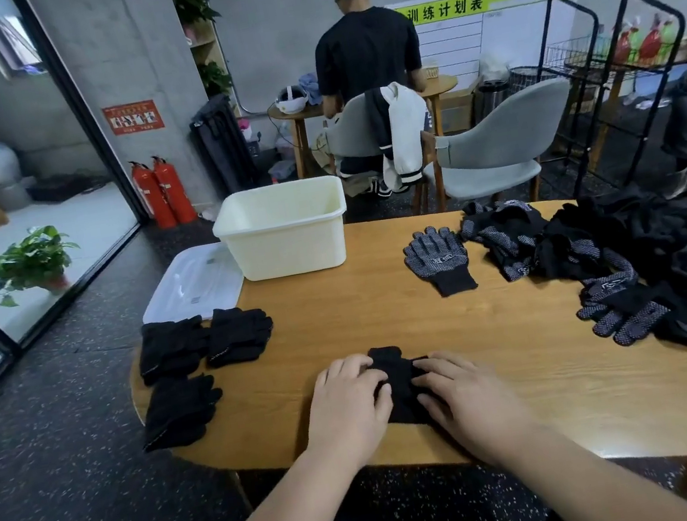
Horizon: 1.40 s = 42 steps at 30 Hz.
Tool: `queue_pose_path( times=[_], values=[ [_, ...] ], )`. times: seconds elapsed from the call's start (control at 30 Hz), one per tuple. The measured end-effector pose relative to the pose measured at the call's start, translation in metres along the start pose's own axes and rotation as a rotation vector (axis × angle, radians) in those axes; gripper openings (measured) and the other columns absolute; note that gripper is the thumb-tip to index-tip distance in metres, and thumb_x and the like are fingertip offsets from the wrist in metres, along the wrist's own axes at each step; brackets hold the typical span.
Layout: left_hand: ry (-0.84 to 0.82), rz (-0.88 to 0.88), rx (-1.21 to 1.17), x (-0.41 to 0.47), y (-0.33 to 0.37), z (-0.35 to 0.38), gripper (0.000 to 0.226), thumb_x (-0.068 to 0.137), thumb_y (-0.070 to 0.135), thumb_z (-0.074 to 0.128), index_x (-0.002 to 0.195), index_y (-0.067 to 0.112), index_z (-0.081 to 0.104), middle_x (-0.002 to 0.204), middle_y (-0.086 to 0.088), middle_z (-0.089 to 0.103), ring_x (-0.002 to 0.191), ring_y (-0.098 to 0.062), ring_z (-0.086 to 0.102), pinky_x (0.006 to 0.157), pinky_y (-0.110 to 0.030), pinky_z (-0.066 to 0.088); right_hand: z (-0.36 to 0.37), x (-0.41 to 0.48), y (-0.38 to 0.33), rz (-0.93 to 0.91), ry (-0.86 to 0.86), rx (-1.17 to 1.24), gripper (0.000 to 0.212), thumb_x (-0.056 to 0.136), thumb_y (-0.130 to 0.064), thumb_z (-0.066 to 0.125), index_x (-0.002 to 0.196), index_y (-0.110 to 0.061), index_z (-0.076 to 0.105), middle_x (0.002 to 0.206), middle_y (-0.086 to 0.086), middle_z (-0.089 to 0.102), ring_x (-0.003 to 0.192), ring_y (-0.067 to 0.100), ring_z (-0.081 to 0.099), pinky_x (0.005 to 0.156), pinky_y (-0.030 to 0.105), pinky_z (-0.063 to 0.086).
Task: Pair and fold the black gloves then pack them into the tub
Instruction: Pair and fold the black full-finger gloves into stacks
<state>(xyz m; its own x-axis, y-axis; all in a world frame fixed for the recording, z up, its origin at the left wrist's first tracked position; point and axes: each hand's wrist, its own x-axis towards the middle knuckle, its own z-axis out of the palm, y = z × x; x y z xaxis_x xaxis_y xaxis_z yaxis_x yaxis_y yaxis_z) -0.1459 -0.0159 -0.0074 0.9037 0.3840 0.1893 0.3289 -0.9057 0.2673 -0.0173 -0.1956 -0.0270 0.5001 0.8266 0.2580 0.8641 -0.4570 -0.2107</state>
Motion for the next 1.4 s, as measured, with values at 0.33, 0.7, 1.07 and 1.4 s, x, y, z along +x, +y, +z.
queue_pose_path(
  times=[0.33,0.7,1.07,1.4],
  values=[
    [0.046,-0.433,-0.074,-0.018,-0.057,-0.032,0.02,0.106,0.043,0.054,0.124,0.036,0.058,0.109,0.017,0.063,0.104,-0.01,0.062,0.095,-0.036,0.049,0.006,0.039,-0.075,-0.091,-0.223,0.042,0.05,0.109,-0.053,0.036,0.153,-0.035,0.05,0.166,-0.017,0.035,0.154,0.011,0.029,0.122,0.036,0.03],
    [0.179,-0.58,-0.517,-0.026,-0.098,-0.069,0.029,0.098,0.025,0.077,0.123,0.028,0.063,0.098,0.014,0.068,0.087,0.001,0.066,0.07,-0.012,0.049,0.022,0.056,-0.126,-0.148,-0.24,0.059,0.058,0.11,-0.057,0.029,0.164,-0.033,0.03,0.174,-0.015,0.015,0.16,0.014,0.01,0.128,0.037,0.02],
    [0.417,-0.536,-0.613,-0.045,-0.158,-0.124,0.024,0.094,0.016,0.079,0.112,0.03,0.07,0.101,0.015,0.071,0.085,0.004,0.069,0.075,-0.009,0.052,0.034,0.107,-0.205,-0.223,-0.154,0.184,0.058,0.11,-0.055,0.033,0.163,-0.03,0.032,0.171,-0.014,0.021,0.157,0.012,0.019,0.124,0.035,0.029],
    [0.334,-0.787,-0.454,-0.07,-0.245,-0.115,0.016,0.095,0.017,0.076,0.107,0.025,0.07,0.095,0.014,0.07,0.095,-0.01,0.07,0.088,-0.027,0.054,0.053,0.131,-0.262,-0.292,-0.348,0.095,0.065,0.109,-0.059,0.029,0.166,-0.03,0.02,0.176,-0.011,0.0,0.162,0.02,0.003,0.127,0.043,0.022]
  ],
)
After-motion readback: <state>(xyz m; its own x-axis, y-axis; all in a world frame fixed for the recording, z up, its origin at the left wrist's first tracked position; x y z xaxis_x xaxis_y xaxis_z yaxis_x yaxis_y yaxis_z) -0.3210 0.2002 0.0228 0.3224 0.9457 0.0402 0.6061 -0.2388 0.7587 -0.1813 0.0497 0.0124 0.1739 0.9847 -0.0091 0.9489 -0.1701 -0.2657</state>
